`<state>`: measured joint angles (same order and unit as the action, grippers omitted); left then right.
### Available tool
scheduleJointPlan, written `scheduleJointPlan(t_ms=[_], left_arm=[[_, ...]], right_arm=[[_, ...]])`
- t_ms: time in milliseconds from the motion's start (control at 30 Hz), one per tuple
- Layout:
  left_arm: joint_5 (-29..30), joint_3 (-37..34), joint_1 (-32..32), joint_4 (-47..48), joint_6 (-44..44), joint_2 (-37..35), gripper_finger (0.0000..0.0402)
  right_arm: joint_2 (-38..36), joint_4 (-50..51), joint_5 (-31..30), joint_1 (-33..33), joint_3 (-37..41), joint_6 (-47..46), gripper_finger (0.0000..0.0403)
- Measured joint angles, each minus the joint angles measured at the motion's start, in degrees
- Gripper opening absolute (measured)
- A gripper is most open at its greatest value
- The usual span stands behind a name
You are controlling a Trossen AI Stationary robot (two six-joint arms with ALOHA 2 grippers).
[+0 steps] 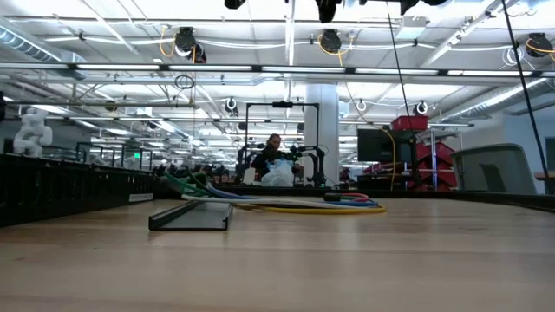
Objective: Ziptie cables
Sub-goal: Wrap the cable wires with a black zip tie
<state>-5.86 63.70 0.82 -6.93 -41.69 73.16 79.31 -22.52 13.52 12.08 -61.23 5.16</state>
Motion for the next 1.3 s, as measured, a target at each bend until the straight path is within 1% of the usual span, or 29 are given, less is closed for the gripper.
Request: scheduleJointPlan(t_ms=[400, 600, 1033, 1300], left_arm=[[1.39, 0.00, -1.42, 0.00, 0.02, -0.05, 0.0000], [1.39, 0.00, -1.60, -0.06, 0.02, -0.04, 0.0000], [1.37, 0.00, -1.60, -1.81, 0.04, -0.04, 0.0000], [1.37, 0.00, -1.60, -1.59, 0.02, -0.04, 0.0000]], right_arm=[[0.00, -2.34, 0.47, -0.07, 0.00, 0.03, 0.0000], [0.00, -2.50, 2.37, -0.07, 0.00, -1.16, 0.0000], [-0.02, -0.61, 1.20, -0.02, 0.00, -1.06, 0.0000], [-0.02, -1.34, 1.20, -0.02, 0.00, -1.23, 0.0000]])
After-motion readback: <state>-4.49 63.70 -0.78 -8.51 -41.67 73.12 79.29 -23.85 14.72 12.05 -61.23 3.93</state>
